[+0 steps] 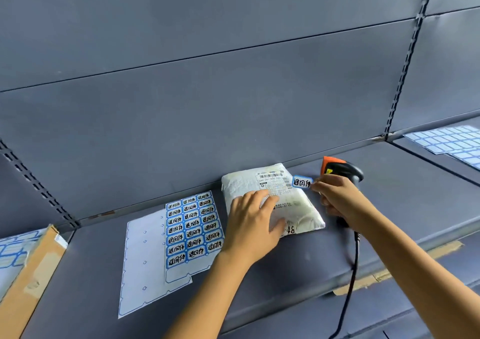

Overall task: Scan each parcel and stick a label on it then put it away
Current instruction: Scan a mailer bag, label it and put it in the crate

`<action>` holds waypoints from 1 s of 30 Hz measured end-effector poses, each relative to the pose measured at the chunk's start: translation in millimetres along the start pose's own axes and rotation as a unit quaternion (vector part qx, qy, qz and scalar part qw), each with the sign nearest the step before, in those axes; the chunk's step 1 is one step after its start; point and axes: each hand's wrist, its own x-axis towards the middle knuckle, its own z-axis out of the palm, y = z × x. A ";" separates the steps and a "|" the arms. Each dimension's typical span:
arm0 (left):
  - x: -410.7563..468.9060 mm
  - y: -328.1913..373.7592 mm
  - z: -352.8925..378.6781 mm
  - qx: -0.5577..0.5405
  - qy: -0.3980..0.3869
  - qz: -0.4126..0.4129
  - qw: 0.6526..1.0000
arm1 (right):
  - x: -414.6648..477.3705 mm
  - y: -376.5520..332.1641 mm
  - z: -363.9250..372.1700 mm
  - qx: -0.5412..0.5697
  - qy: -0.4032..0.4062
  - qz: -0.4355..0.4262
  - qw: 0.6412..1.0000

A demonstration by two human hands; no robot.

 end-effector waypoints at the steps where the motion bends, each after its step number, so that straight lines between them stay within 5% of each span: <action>1: 2.1 -0.1 5.3 0.000 -0.026 0.002 1.000 | 2.2 2.0 -6.1 -0.016 0.008 0.004 1.000; 6: 10.4 8.7 21.5 -0.015 -0.060 0.008 0.998 | 1.8 14.9 -22.8 -0.141 0.004 0.004 0.990; 30: 14.6 18.1 36.3 0.099 -0.055 0.032 0.993 | 8.8 6.7 -11.1 -0.273 -0.027 0.019 0.961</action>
